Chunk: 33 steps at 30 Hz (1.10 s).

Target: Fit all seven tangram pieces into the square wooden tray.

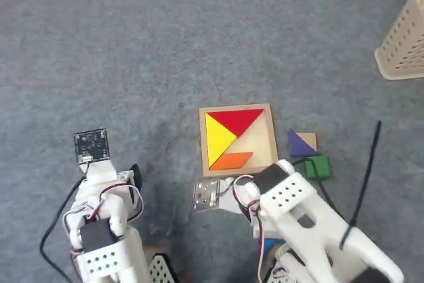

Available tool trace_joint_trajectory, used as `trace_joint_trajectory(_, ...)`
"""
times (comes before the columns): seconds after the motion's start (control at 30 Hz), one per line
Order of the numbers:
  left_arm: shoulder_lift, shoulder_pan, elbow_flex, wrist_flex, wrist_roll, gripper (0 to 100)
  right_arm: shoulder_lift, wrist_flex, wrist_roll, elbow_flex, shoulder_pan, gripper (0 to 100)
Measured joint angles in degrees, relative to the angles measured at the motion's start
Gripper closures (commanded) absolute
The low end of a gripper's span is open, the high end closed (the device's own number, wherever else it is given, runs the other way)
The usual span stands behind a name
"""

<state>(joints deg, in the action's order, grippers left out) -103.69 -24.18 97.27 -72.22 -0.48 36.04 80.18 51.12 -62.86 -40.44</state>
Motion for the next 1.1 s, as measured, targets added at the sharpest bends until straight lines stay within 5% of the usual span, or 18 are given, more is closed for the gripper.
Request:
trace_joint_trajectory(0.53, 0.0, 0.0, 0.0, 0.0, 0.0, 78, -17.6, -7.5, 7.6, -0.9, 0.3, 79.3)
trace_joint_trajectory(1.1, 0.0, 0.0, 0.0, 0.0, 0.0, 78, -20.1, -9.1, -13.9, 4.0, -1.5, 79.3)
